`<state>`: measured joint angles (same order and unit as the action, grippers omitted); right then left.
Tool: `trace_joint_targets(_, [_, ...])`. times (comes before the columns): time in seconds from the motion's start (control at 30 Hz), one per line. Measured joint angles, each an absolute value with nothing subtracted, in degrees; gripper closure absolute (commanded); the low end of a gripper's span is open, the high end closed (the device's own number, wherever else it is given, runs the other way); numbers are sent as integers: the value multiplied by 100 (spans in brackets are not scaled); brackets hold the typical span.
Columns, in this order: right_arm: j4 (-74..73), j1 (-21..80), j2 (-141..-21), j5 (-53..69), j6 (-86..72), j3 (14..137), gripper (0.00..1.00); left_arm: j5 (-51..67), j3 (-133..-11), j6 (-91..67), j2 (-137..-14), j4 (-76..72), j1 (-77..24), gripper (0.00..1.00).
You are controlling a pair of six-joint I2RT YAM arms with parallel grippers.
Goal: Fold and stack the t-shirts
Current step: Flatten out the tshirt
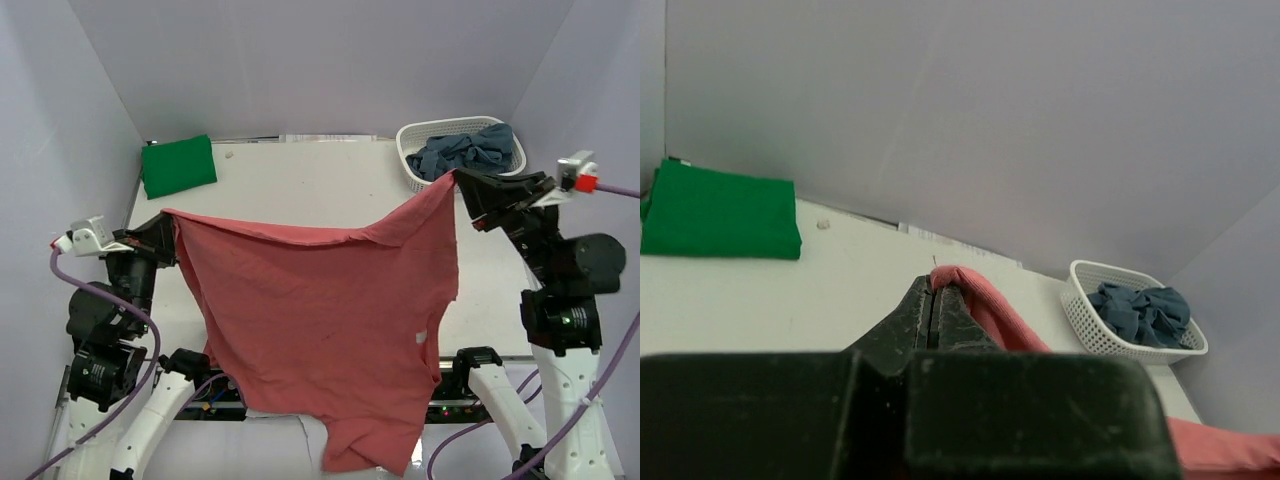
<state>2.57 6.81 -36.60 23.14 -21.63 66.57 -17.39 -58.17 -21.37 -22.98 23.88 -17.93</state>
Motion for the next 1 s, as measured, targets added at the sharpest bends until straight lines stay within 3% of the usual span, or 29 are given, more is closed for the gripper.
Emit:
trace_joint_targets(0.23, [-624,681,-4939,2720,-2408,6298,92,-1896,-4899,-2724,-2694,2342,-1793,100])
trace_joint_targets(0.6, [-1109,701,-6825,2720,-2220,6101,92,-2554,-4915,-2917,-5599,2180,-1791,100])
trace_joint_targets(1.0, [-1326,794,-9939,2556,-1715,8523,92,-2639,-5336,-2641,-7496,1111,-1632,100])
